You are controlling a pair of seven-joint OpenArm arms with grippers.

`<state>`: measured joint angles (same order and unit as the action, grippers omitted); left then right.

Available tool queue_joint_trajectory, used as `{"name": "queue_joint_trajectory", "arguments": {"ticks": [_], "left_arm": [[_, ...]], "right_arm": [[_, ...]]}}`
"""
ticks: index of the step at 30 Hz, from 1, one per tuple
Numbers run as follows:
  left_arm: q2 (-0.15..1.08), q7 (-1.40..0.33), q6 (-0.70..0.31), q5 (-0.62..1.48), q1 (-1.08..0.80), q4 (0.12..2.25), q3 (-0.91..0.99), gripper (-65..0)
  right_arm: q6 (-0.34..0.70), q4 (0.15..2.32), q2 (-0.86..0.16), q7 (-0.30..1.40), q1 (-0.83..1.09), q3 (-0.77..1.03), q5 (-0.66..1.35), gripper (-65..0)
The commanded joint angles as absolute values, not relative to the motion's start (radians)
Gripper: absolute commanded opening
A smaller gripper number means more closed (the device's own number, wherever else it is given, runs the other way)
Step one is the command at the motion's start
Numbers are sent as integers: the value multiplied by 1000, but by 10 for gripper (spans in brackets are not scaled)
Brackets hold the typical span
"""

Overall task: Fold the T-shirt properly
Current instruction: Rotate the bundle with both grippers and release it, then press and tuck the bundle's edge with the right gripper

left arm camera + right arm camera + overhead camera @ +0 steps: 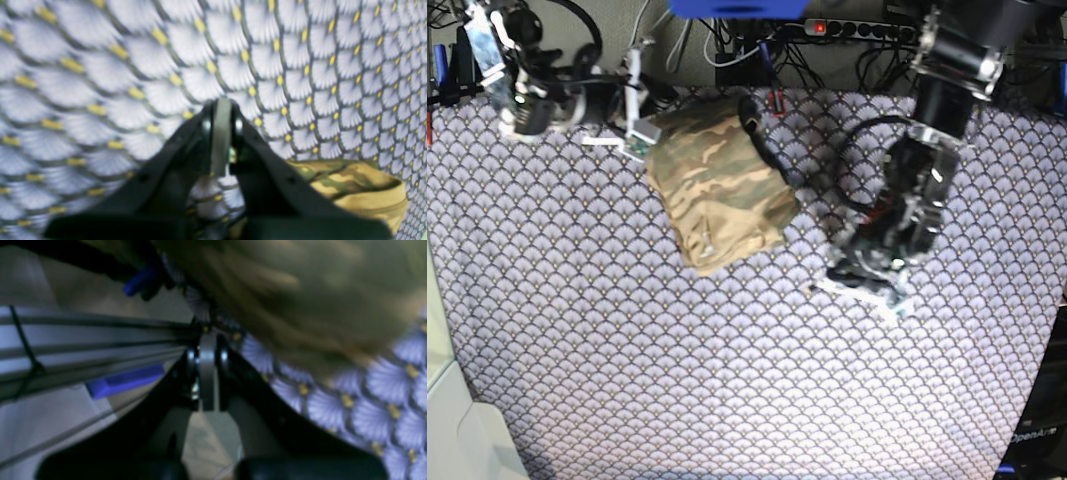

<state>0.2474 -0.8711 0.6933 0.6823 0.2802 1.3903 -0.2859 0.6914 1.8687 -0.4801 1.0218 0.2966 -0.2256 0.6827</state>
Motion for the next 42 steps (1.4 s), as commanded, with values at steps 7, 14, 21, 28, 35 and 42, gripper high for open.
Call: {"name": "queue_joint_trajectory", "arguments": {"ticks": [7, 14, 21, 28, 35, 42], "left_arm": [[349, -1003, 698, 710, 196, 1541, -157, -638], [414, -1021, 698, 707, -8, 1646, 42, -638], [435, -1023, 698, 707, -139, 1722, 168, -638], [435, -1024, 698, 707, -197, 1782, 196, -638], [435, -1026, 698, 707, -219, 1799, 196, -638], [435, -1027, 698, 707, -231, 1801, 196, -638]], "right_arm": [[698, 1977, -466, 1070, 286, -142, 748, -650], [698, 1966, -366, 1093, 220, -151, 754, -650], [698, 1957, -303, 1136, 159, -219, 753, -650], [698, 1744, -285, 1086, 76, -314, 753, -650], [698, 1595, -285, 1007, 1, -371, 753, -650], [698, 1489, -251, 964, -48, -444, 751, -650]]}}
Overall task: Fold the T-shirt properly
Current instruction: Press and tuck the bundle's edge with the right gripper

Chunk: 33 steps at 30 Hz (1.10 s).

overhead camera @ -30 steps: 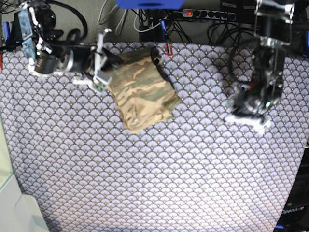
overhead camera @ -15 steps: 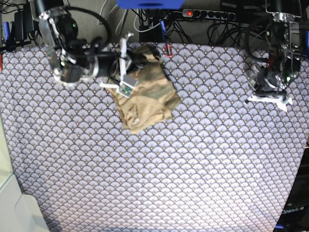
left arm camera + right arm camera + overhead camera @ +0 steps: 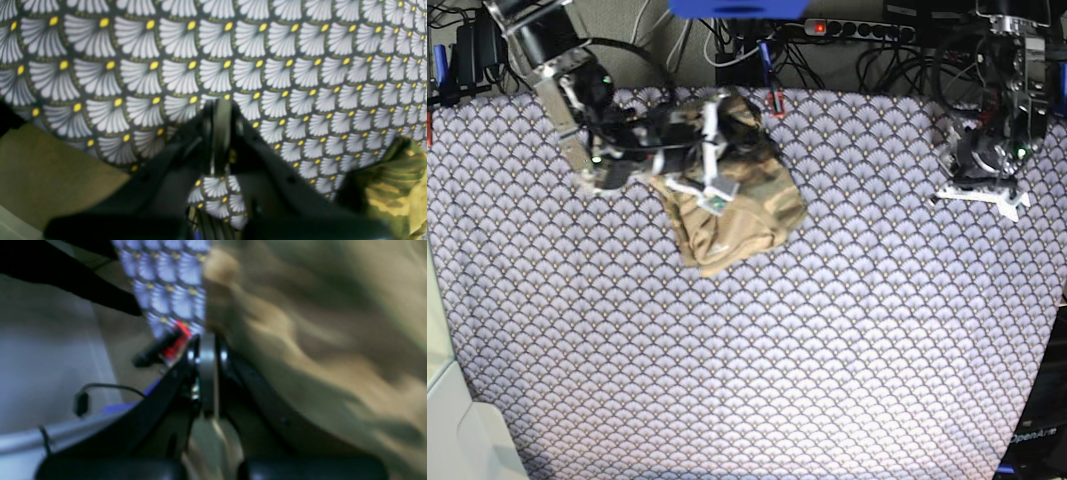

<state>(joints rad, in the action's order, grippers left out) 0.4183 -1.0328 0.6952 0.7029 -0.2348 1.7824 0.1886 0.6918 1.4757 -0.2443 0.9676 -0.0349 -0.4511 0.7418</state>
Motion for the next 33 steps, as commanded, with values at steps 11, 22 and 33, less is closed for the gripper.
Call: {"name": "queue_joint_trajectory", "arguments": {"ticks": [11, 22, 33], "left_arm": [[435, -1027, 698, 707, -245, 1805, 196, -638], [430, -1087, 698, 707, -251, 1899, 197, -638], [328, -1090, 698, 714, -205, 1903, 186, -638]], "right_arm": [[698, 1689, -237, 1072, -84, -456, 753, -650], [698, 1458, -183, 1078, -236, -464, 753, -650], [698, 1566, -243, 1147, -314, -441, 753, -650]]}}
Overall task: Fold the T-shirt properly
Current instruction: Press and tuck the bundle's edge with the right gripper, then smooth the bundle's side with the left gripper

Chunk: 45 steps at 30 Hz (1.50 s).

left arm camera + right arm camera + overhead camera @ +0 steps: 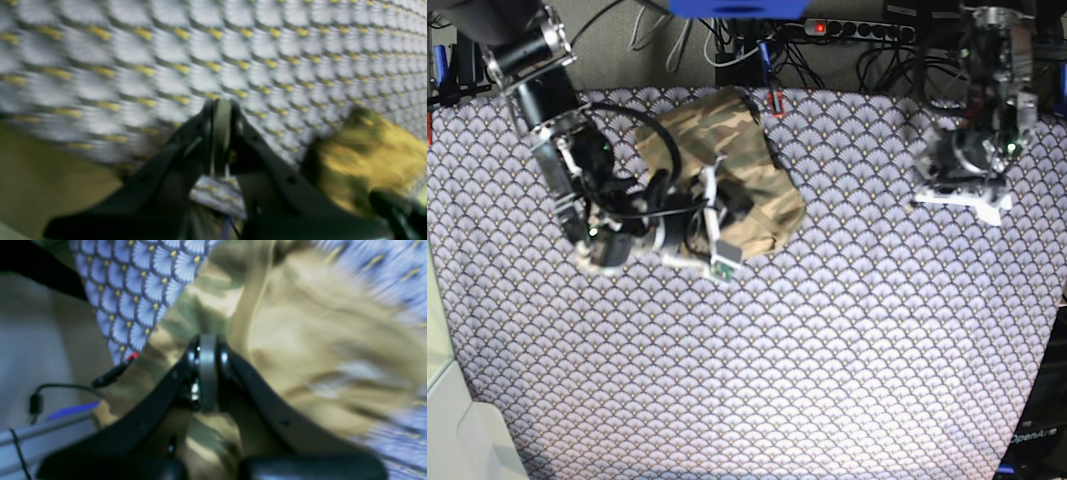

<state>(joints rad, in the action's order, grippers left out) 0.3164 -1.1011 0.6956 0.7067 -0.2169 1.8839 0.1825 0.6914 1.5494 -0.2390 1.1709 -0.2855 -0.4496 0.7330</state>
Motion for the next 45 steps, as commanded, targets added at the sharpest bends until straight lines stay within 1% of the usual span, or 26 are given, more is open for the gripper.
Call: {"name": "queue_joint_trajectory", "arguments": {"ticks": [1, 4, 6, 8, 13, 16, 21, 28, 36, 41, 45], "left_arm": [[308, -1090, 698, 711, -197, 1902, 182, -638], [265, -1090, 698, 707, -156, 1897, 128, -638], [252, -1082, 698, 705, -120, 1877, 71, -638], [234, -1079, 698, 705, -84, 1839, 27, -638], [180, -1073, 698, 694, 4, 1696, -18, -638], [151, -1023, 698, 604, 47, 1616, -94, -638], [87, -980, 698, 481, 93, 1506, -205, -638], [2, -938, 698, 449, 182, 1388, -223, -638], [-70, -932, 698, 449, 285, 1288, -223, -638], [-85, -852, 698, 450, 298, 1205, -286, -638], [-88, -782, 698, 455, 300, 1152, -343, -638]], "right_arm": [[698, 1603, -246, 1170, -315, -424, 753, -650], [698, 1690, -255, 1227, -315, -364, 753, -650], [698, 1699, -275, 1239, -317, -332, 751, -650], [698, 1699, -306, 1237, -317, -306, 751, -650], [698, 1699, -395, 1237, -311, -219, 751, -650], [698, 1702, -441, 1239, -285, -160, 753, -650], [698, 1707, -475, 1236, -196, -81, 753, -650], [698, 1707, -467, 1213, -33, 8, 753, -650], [698, 1709, -469, 1184, 67, 8, 753, -650], [698, 1709, -473, 1182, 93, 13, 753, -650], [698, 1744, -486, 1182, 124, 64, 753, -650]]}}
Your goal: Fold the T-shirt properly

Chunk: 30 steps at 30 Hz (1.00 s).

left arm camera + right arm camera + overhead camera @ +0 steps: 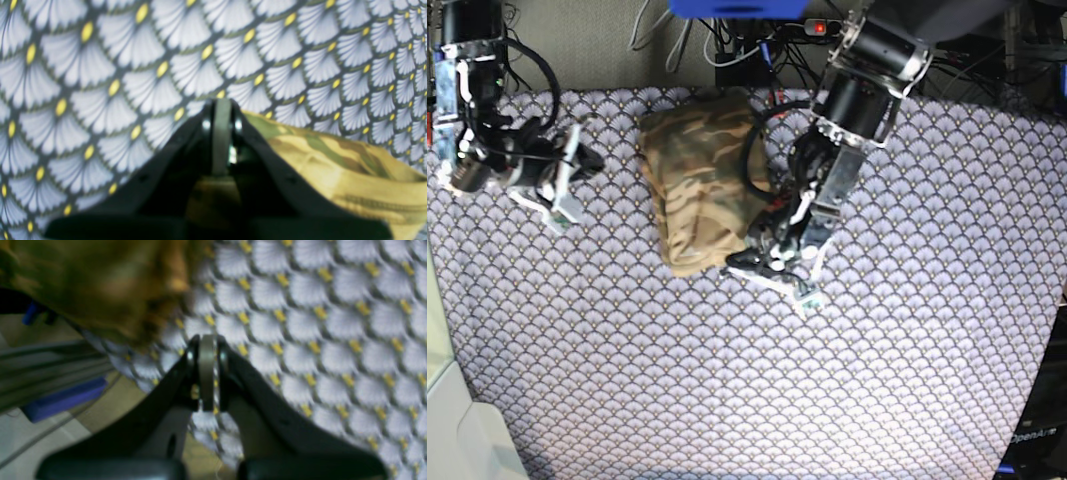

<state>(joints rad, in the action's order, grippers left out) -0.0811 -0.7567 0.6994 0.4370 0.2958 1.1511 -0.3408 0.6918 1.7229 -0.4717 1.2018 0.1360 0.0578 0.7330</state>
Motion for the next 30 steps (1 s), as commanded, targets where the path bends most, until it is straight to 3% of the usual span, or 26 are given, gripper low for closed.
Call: {"name": "queue_joint_trajectory", "arguments": {"ticks": [1, 6, 13, 21, 30], "left_arm": [[-88, -773, 698, 455, 300, 1147, -348, -638], [-77, -783, 698, 455, 300, 1194, -346, -638], [19, -869, 698, 456, 265, 1471, -297, -638], [133, -1073, 698, 456, 58, 1836, -33, -638], [291, -1193, 698, 456, -282, 2012, 19, -638]], "right_arm": [[698, 1767, -489, 1182, 134, 74, 753, -650], [698, 1839, -507, 1182, 171, 94, 753, -650], [698, 1844, -507, 1182, 223, 151, 751, -650], [698, 1844, -509, 1184, 360, 343, 750, -650], [698, 1844, -519, 1182, 581, 535, 745, -650]]}}
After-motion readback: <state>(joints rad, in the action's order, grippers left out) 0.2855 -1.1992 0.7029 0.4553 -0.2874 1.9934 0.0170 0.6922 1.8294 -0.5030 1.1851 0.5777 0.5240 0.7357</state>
